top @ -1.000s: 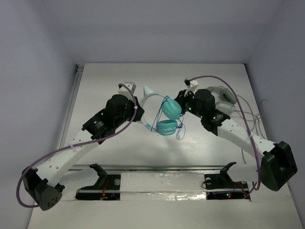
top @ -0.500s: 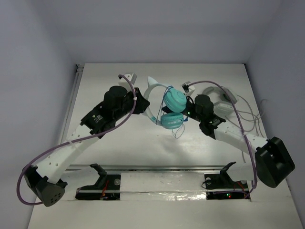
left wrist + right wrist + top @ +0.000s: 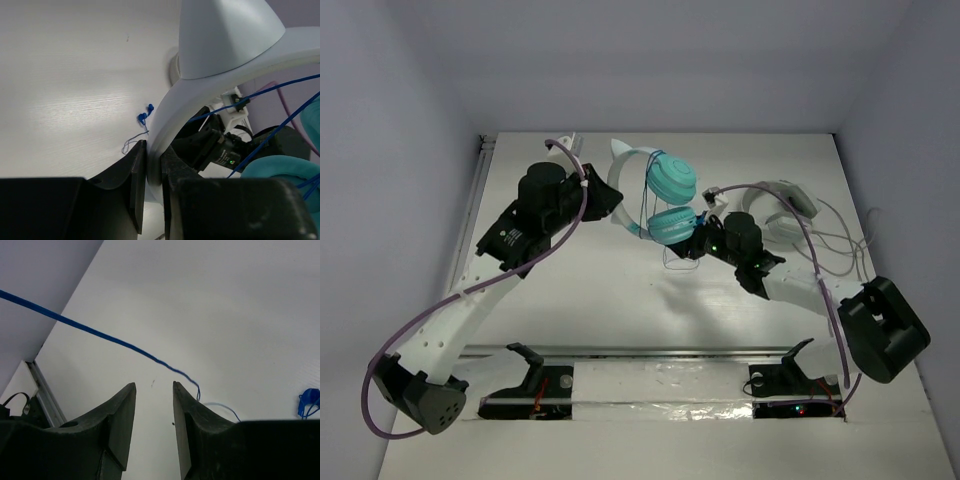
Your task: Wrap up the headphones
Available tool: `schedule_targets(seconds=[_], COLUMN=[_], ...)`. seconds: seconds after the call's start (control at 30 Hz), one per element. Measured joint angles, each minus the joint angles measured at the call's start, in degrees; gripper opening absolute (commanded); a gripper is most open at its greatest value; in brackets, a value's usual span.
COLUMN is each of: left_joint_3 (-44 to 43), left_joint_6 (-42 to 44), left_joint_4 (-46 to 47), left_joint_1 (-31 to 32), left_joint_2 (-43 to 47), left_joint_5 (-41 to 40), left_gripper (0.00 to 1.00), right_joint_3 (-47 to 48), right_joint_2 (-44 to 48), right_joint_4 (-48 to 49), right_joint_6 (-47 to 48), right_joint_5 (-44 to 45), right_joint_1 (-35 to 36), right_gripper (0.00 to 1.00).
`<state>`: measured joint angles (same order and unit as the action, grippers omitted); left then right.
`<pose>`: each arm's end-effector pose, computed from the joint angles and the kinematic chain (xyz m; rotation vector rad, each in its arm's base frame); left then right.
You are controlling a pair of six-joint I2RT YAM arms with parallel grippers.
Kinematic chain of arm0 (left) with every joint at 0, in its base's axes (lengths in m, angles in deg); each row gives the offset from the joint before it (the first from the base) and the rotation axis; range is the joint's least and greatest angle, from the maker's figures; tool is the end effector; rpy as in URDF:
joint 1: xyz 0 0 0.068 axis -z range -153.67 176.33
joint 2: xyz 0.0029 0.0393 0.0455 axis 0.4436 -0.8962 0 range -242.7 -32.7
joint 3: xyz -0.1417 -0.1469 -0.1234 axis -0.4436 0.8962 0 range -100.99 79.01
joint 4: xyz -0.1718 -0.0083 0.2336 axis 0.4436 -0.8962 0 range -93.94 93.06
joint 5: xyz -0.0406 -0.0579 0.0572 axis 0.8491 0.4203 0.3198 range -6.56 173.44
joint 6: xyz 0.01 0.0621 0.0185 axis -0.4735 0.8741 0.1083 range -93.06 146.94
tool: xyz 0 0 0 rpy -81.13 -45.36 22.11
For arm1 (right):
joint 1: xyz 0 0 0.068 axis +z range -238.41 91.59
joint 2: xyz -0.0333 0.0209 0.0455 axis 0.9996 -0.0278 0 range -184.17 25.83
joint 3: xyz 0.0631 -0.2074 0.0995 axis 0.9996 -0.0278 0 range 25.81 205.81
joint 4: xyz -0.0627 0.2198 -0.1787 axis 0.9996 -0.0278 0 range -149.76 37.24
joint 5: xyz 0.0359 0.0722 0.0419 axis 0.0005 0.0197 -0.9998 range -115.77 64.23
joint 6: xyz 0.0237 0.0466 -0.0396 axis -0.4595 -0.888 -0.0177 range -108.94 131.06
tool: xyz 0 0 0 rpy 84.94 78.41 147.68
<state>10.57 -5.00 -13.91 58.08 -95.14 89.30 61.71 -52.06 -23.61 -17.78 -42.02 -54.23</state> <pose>0.2566 -0.1649 0.3806 0.0750 1.8480 -0.8846 0.2709 0.2014 0.1697 -0.3044 1.8853 1.0222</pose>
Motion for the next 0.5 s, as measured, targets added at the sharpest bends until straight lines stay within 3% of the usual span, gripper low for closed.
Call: schedule_targets(seconds=[0.5], left_joint_3=[-3.61], left_joint_6=[-0.07], left_joint_4=[0.22], left_joint_1=[-0.70], left_joint_2=[-0.02], left_joint_5=[1.49], left_gripper=[0.00], right_joint_3=[-0.79], right_joint_2=[-8.52], right_joint_4=[5.86], right_joint_6=[-0.79], right_joint_5=[3.04], right_joint_1=[0.00], right_gripper=[0.49])
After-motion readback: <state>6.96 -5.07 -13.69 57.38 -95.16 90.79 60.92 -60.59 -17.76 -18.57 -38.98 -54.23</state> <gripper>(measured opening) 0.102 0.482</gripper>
